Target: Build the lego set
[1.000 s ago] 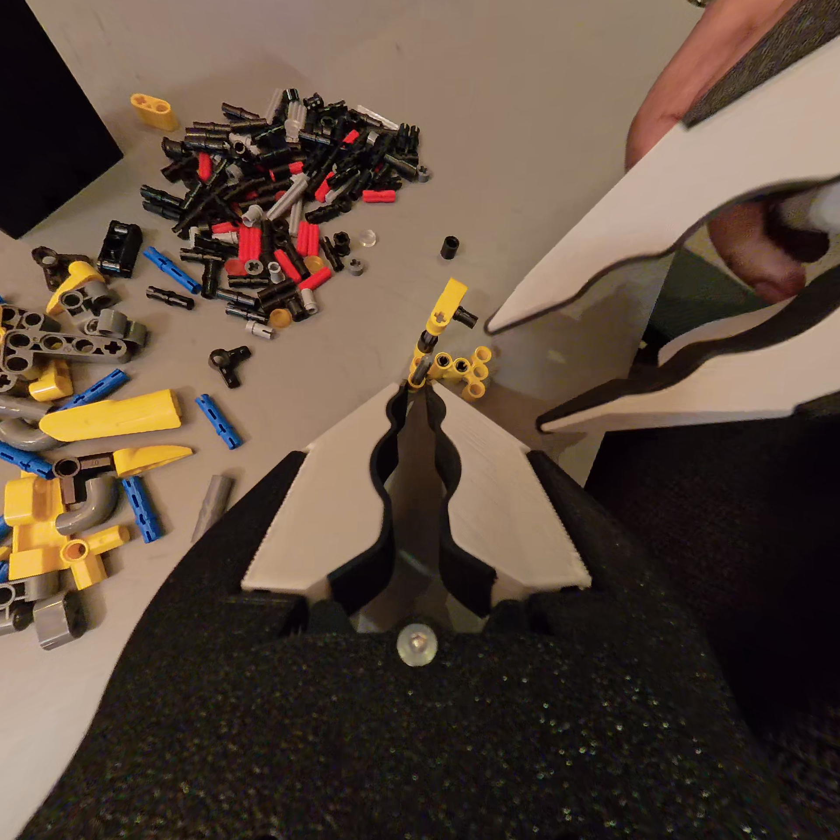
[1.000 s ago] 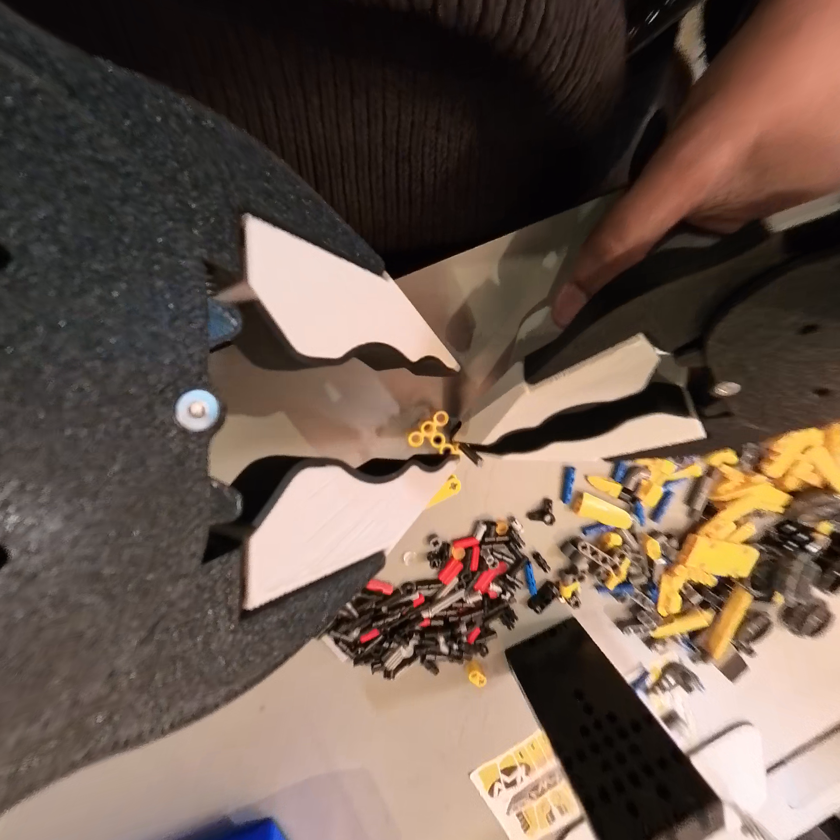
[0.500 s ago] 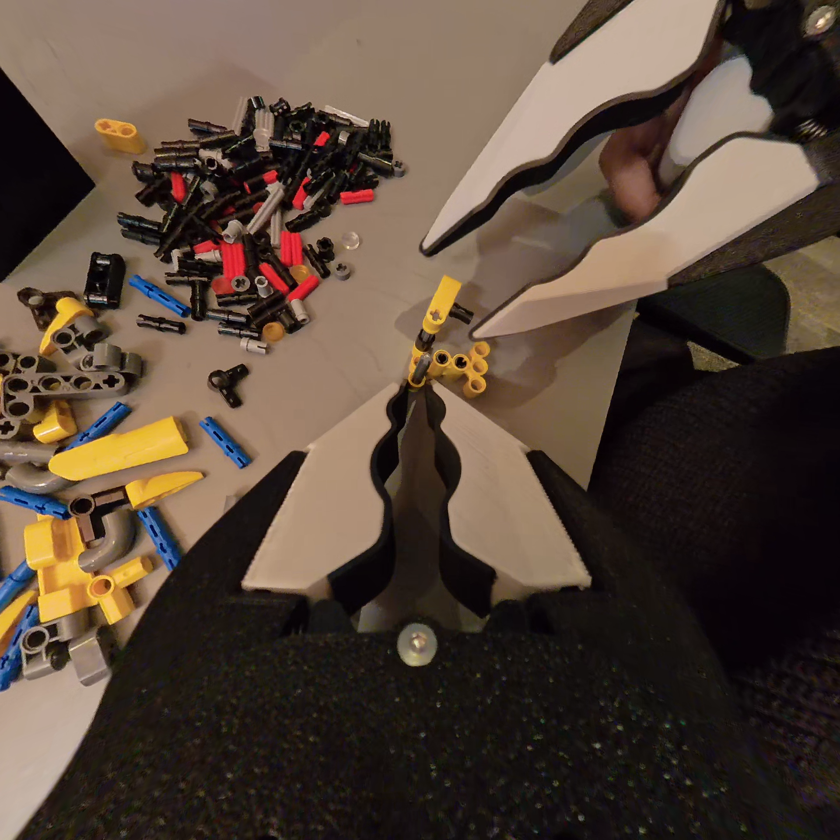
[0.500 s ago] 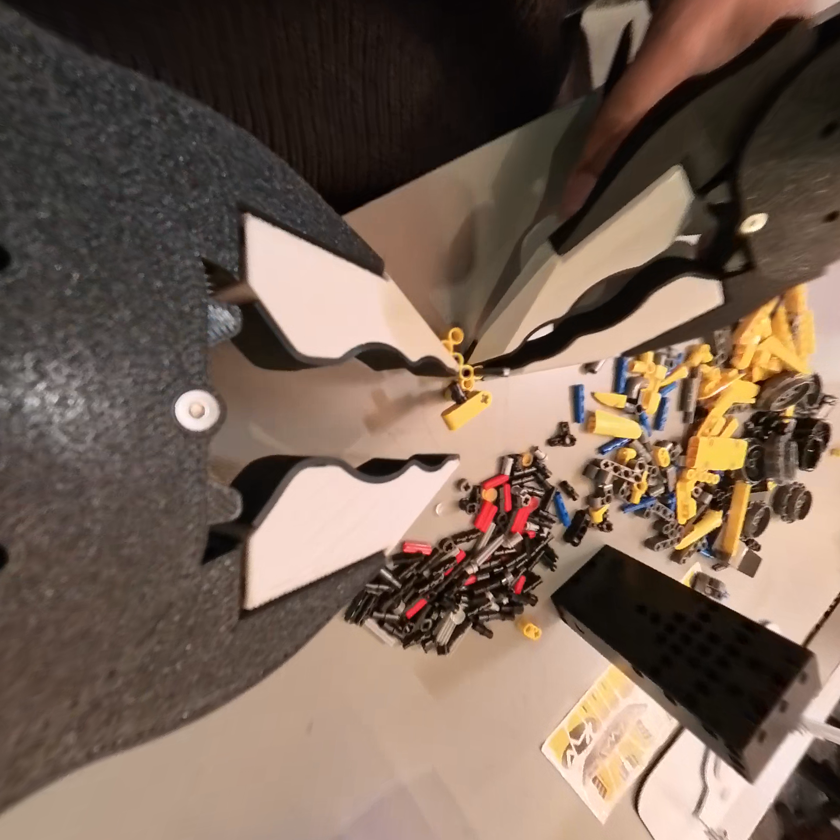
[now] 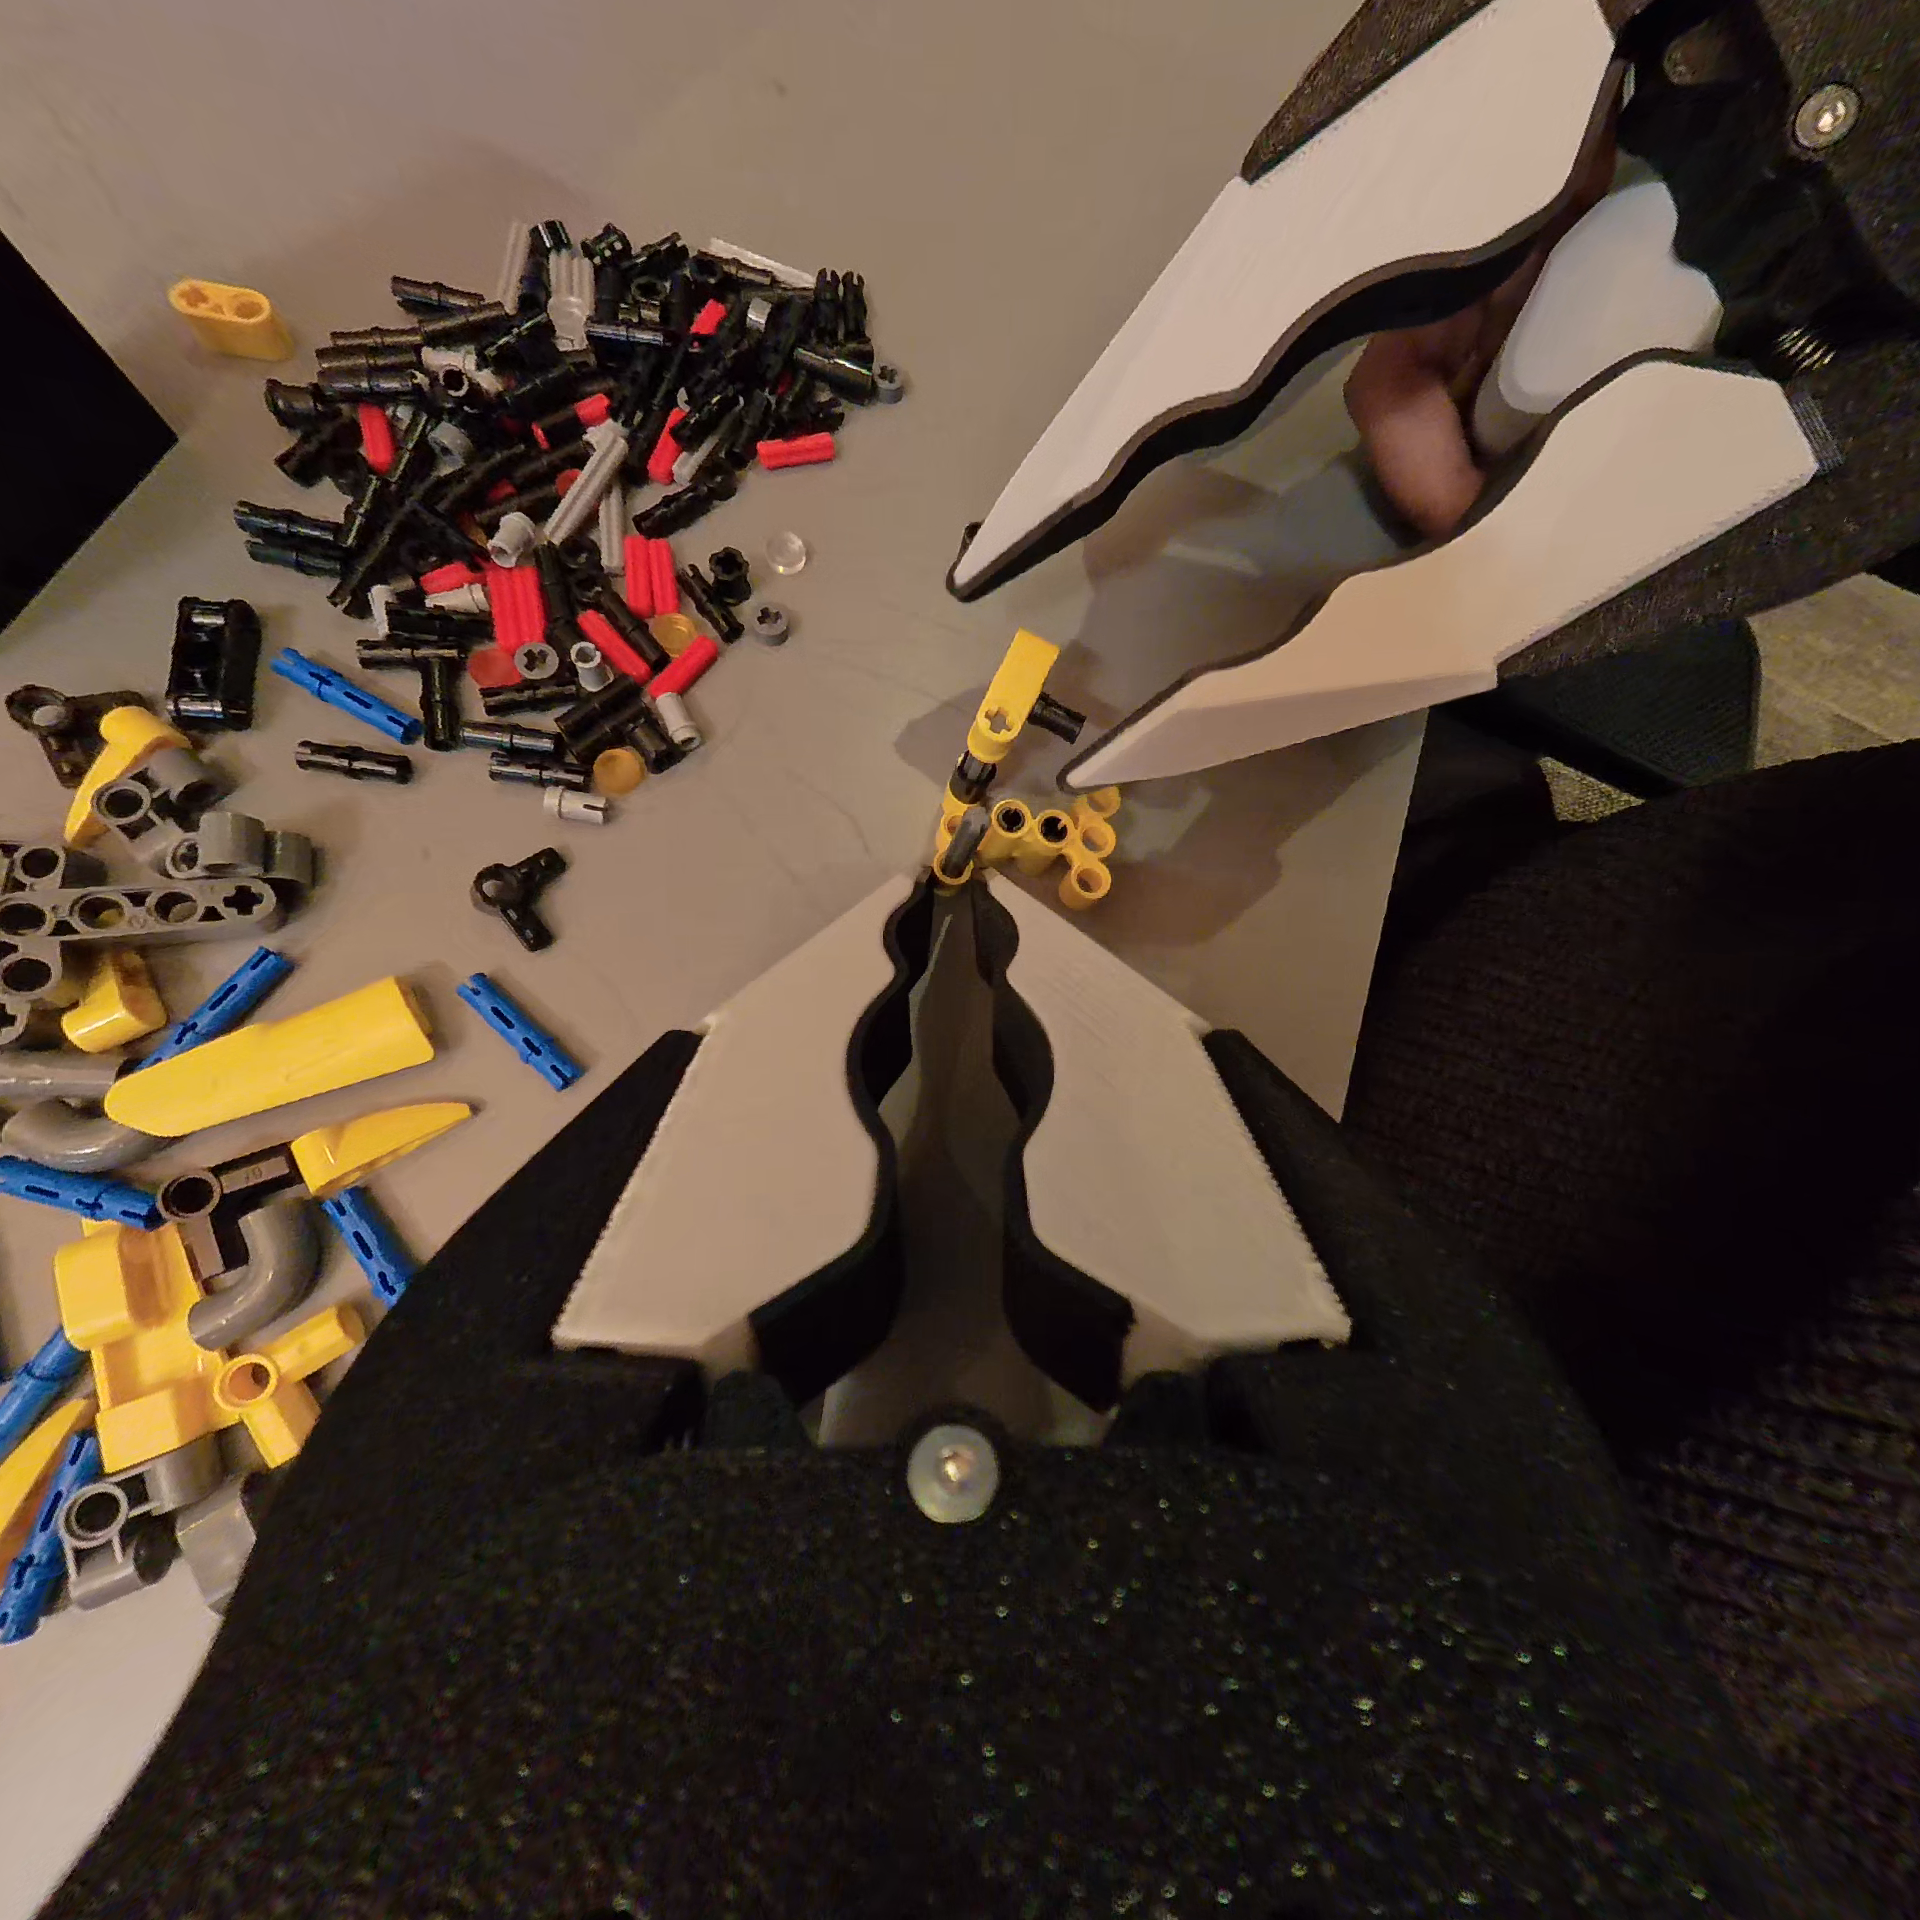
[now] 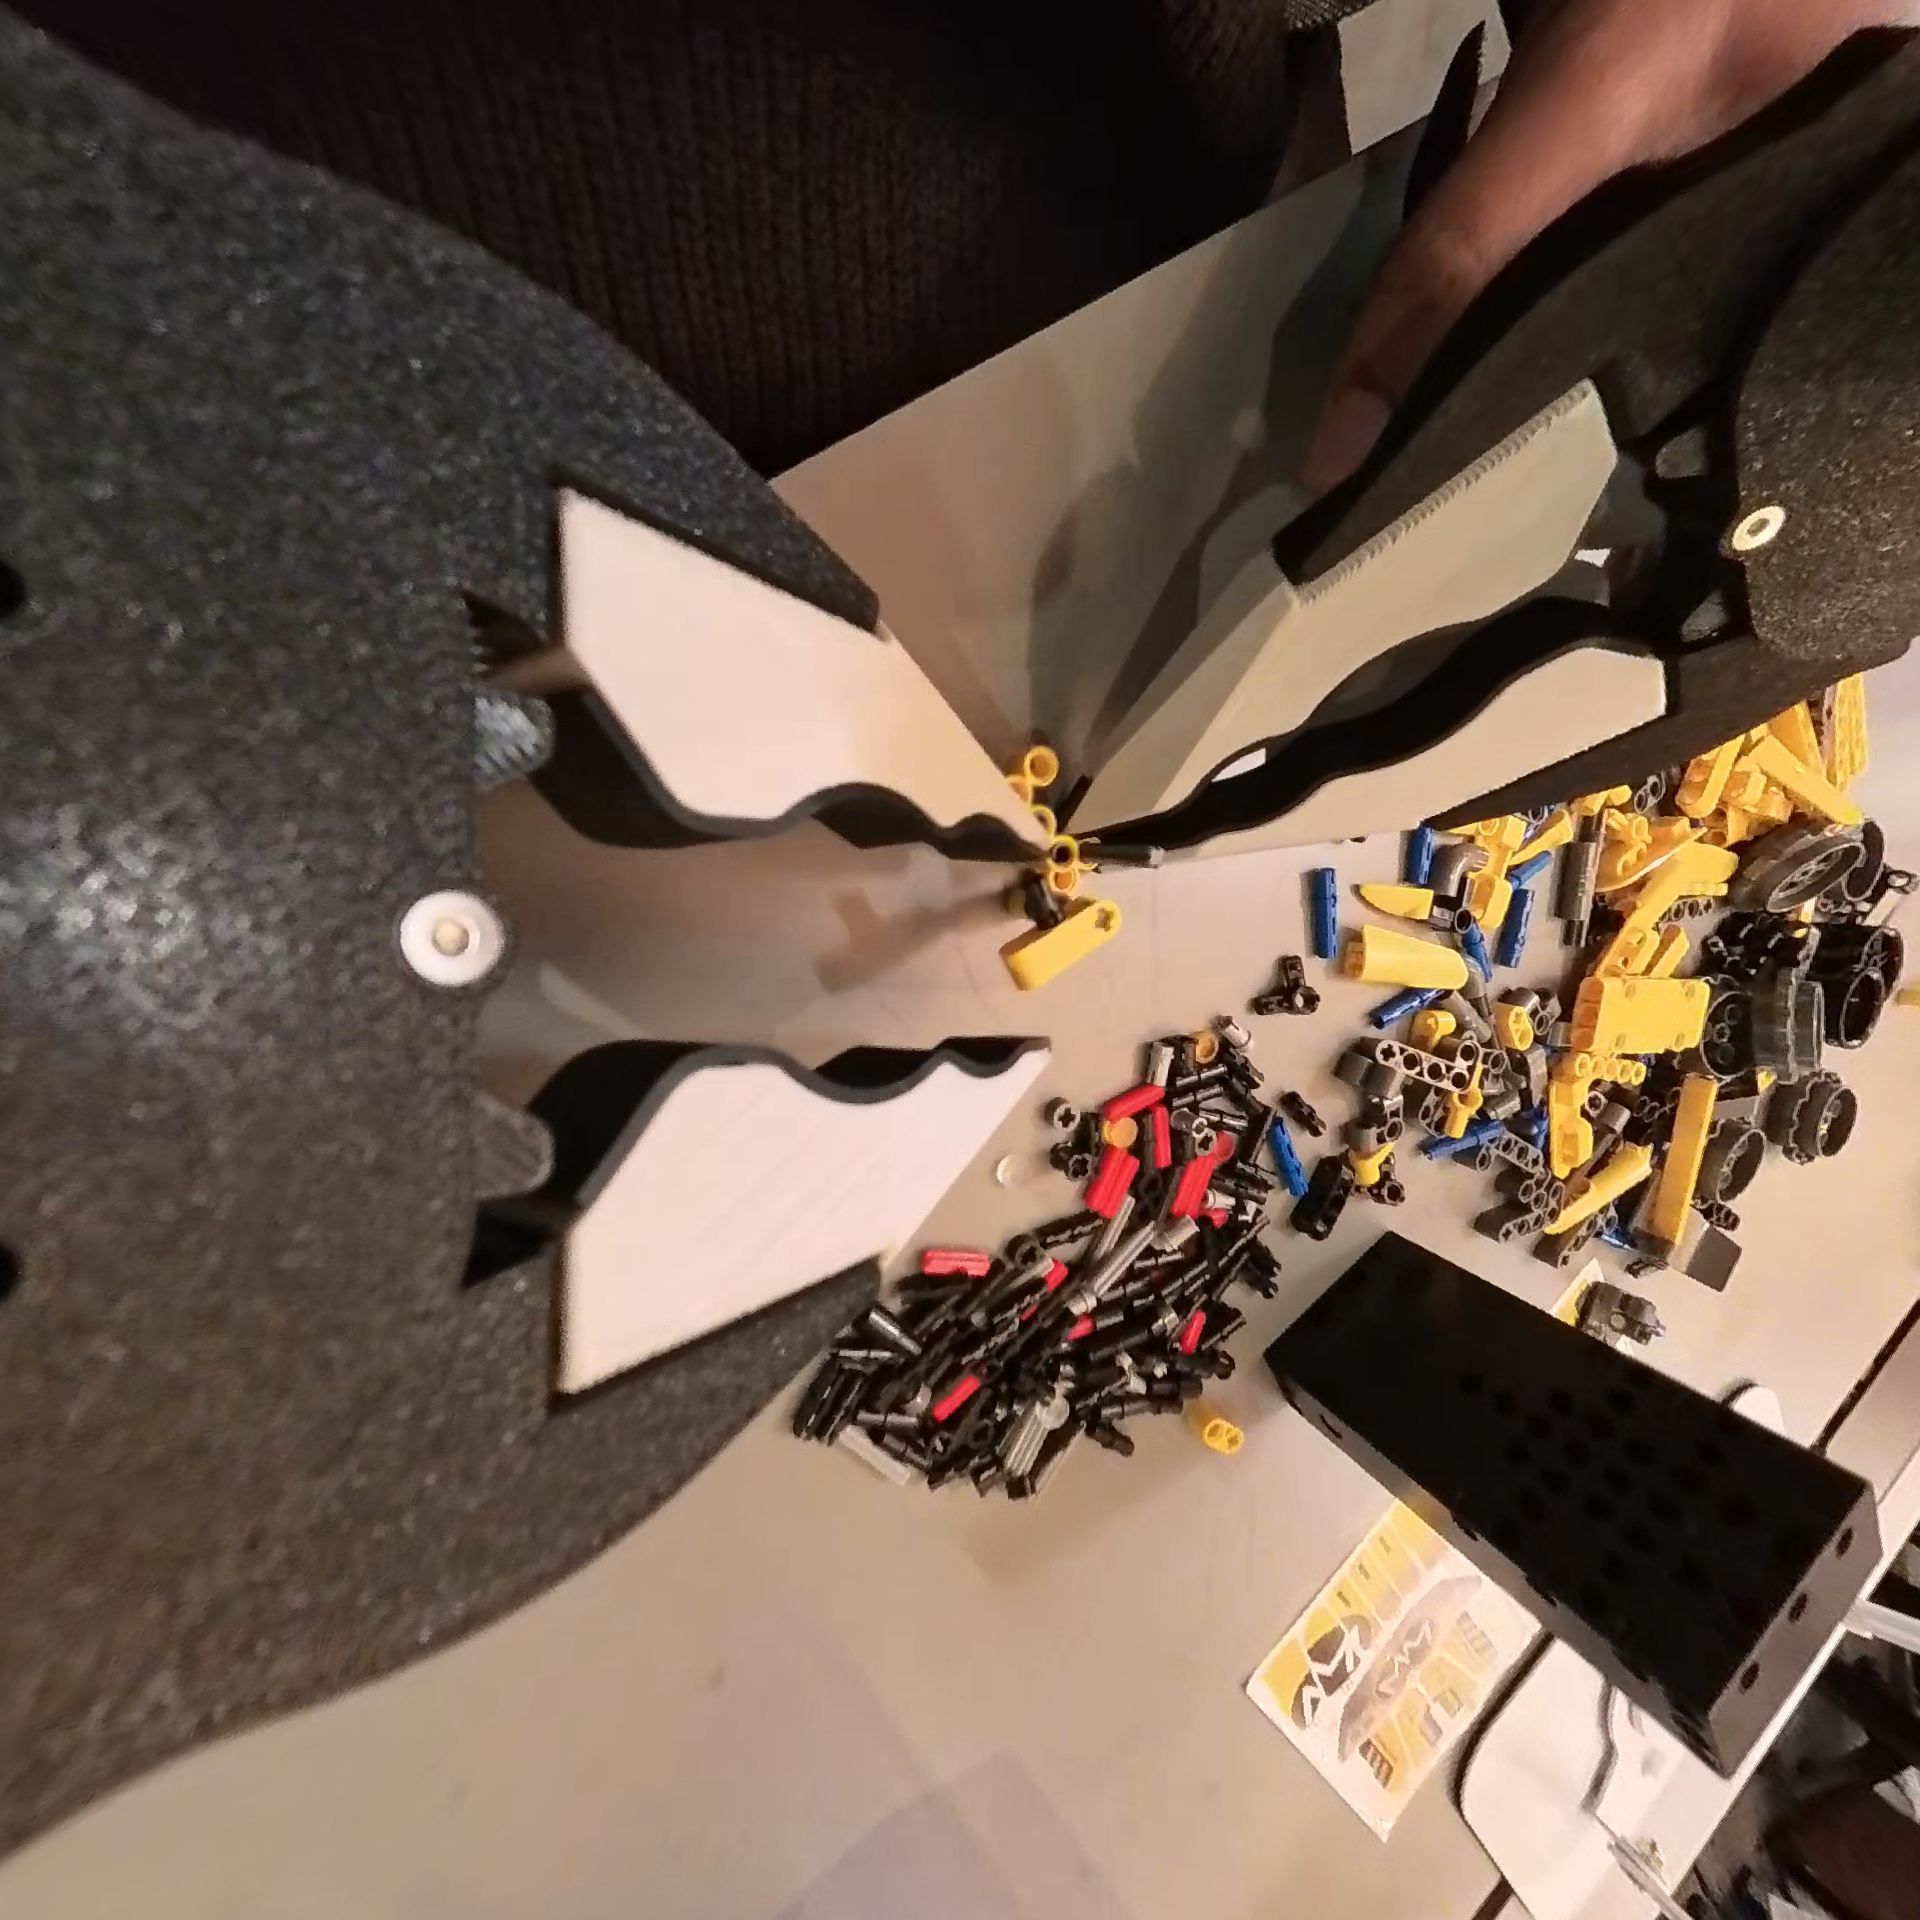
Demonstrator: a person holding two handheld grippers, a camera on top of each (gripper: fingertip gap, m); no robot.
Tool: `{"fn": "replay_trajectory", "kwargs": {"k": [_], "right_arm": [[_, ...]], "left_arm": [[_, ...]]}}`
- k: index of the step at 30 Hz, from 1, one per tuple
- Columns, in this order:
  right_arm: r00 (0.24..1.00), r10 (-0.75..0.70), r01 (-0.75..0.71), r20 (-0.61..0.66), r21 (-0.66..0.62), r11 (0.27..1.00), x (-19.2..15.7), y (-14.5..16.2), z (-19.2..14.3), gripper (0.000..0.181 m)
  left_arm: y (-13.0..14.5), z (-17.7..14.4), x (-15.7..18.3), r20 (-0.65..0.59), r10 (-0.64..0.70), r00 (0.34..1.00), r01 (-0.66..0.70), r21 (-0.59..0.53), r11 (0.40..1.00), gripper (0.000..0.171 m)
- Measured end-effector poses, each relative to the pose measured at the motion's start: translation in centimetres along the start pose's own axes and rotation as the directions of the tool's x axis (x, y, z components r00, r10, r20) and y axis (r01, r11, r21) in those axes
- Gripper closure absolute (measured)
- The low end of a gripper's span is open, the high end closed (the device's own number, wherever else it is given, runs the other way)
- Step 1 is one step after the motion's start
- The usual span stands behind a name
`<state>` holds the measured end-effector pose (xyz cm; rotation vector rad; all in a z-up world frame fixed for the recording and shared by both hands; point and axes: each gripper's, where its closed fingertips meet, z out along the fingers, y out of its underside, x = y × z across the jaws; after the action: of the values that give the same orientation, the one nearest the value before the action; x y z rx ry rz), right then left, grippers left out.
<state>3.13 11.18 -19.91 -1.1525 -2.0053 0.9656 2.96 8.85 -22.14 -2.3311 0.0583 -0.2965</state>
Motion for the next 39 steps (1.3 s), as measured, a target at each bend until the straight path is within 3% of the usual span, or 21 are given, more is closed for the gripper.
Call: {"fn": "replay_trajectory", "kwargs": {"k": [22,30,33,39], "right_arm": [[1.000,-0.022,0.022,0.005,-0.042,0.999,0.4,0.7,-0.6,0.154],[0.992,0.104,-0.113,0.077,0.120,0.986,0.5,-2.6,-1.7,0.155],[0.998,0.062,-0.065,0.026,0.114,0.991,1.0,-2.5,-1.0,0.181],[0.997,0.063,-0.068,0.037,0.118,0.991,1.0,-2.1,-0.5,0.181]], "left_arm": [[0.0,0.0,0.0,-0.001,-0.001,1.000,0.001,0.000,1.000,0.165],[0.0,0.0,0.0,0.005,0.005,1.000,-0.005,0.001,1.000,0.165],[0.0,0.0,0.0,0.006,0.006,1.000,-0.006,0.001,1.000,0.165],[0.0,0.0,0.0,0.009,0.008,1.000,-0.008,0.001,1.000,0.165]]}}
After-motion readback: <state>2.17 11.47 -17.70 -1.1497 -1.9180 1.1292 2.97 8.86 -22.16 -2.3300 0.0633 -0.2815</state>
